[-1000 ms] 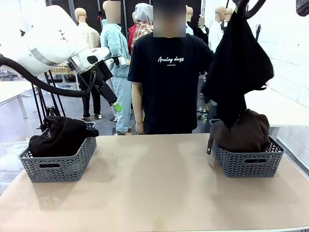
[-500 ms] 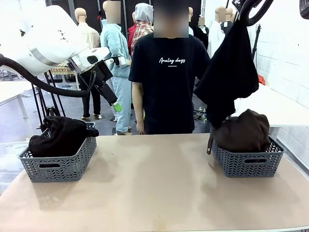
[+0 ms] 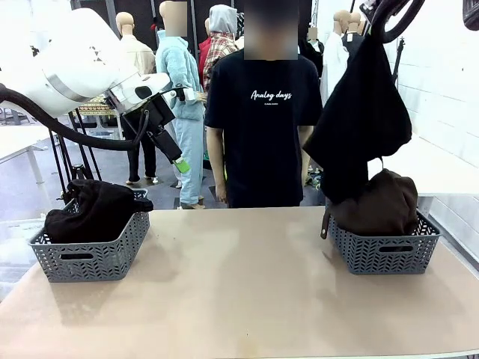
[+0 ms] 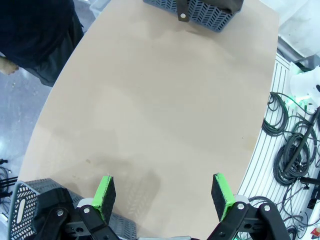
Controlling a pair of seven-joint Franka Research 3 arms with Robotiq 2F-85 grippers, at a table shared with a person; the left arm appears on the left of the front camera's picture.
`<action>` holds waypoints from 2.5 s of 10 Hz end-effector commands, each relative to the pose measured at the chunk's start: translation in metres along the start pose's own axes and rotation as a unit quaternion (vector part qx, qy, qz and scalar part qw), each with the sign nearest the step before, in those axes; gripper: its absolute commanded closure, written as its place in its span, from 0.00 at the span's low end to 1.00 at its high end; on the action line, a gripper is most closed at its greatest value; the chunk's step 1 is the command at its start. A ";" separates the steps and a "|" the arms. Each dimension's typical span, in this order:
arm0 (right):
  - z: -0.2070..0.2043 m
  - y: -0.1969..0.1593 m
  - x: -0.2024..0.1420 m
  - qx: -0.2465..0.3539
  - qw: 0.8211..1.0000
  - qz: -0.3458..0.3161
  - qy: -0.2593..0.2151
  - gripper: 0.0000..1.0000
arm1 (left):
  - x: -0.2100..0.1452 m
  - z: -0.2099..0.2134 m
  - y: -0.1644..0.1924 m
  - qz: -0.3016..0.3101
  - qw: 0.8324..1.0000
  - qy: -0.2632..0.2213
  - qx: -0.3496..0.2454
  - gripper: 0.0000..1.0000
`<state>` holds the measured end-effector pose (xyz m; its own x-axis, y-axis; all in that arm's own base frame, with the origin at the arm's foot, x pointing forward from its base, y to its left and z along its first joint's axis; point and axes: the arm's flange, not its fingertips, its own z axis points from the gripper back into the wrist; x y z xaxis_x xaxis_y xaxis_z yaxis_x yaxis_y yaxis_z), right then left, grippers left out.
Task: Sort the tops and bottoms.
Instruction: Sort the clothes according to human instructions.
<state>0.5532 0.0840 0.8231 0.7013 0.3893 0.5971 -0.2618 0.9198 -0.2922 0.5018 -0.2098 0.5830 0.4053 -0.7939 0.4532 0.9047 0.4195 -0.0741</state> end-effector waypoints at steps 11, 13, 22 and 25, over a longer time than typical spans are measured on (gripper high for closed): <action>-0.154 0.019 -0.133 0.028 0.966 -0.071 0.246 1.00 | -0.001 0.002 -0.001 0.000 1.000 -0.001 0.000 0.00; -0.172 0.037 -0.142 0.085 0.958 -0.062 0.267 1.00 | -0.001 0.002 -0.001 0.000 1.000 -0.001 0.000 0.00; -0.226 0.012 -0.142 0.103 0.927 -0.086 0.350 1.00 | -0.001 0.002 -0.001 0.000 1.000 -0.001 0.000 0.00; -0.267 0.025 -0.167 0.155 0.901 -0.079 0.397 1.00 | -0.001 0.002 -0.001 0.000 1.000 -0.001 0.000 0.00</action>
<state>0.6008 0.0259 0.5135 0.9774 0.1793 -0.1117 -0.1812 0.9834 -0.0071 0.5019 -0.2099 0.5827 0.4053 -0.7941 0.4529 0.9048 0.4193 -0.0745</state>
